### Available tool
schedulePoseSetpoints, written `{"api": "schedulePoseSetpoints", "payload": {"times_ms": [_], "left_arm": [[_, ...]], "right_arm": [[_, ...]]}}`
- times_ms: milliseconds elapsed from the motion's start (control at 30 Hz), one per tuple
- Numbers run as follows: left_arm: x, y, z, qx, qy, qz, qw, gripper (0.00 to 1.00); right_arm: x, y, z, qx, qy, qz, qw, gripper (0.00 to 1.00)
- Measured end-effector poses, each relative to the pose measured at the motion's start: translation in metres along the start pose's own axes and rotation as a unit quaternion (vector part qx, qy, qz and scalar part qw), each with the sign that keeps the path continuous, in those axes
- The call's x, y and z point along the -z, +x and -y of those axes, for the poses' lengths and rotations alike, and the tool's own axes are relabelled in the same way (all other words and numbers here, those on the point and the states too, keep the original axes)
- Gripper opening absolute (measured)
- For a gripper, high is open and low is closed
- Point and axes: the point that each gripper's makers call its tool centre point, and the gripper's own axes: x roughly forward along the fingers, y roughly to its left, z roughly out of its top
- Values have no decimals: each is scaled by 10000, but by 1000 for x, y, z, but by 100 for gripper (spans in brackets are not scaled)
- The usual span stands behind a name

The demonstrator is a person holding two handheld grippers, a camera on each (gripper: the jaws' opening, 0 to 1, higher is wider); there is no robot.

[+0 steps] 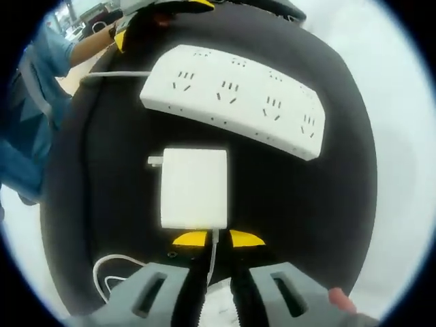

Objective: Insert the desk lamp plug into the socket, turn on the power strip switch, turn on the lamp switch, then turn off the lamp switch, turn off the power strip switch, and remove the plug from the socket.

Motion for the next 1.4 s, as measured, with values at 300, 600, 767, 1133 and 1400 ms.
{"api": "schedulePoseSetpoints", "payload": {"times_ms": [300, 600, 767, 1133, 1400], "left_arm": [[1, 0, -1, -20, 2, -12, 10000, 78], [1, 0, -2, -51, -6, -25, 10000, 78], [1, -1, -3, -85, -12, -27, 10000, 78], [1, -1, -4, -115, -18, -34, 9999, 77], [2, -1, -7, -138, -19, -46, 9999, 77]], "right_arm": [[-2, -1, 0, 65, -43, 105, 9999, 7], [-7, -19, -2, 539, 268, 350, 9976, 7], [-3, -27, 0, 995, 263, 322, 9942, 6], [-11, -54, 4, 2420, 237, 799, 9667, 6], [-18, -69, 5, 3348, 37, 1023, 9367, 6]]}}
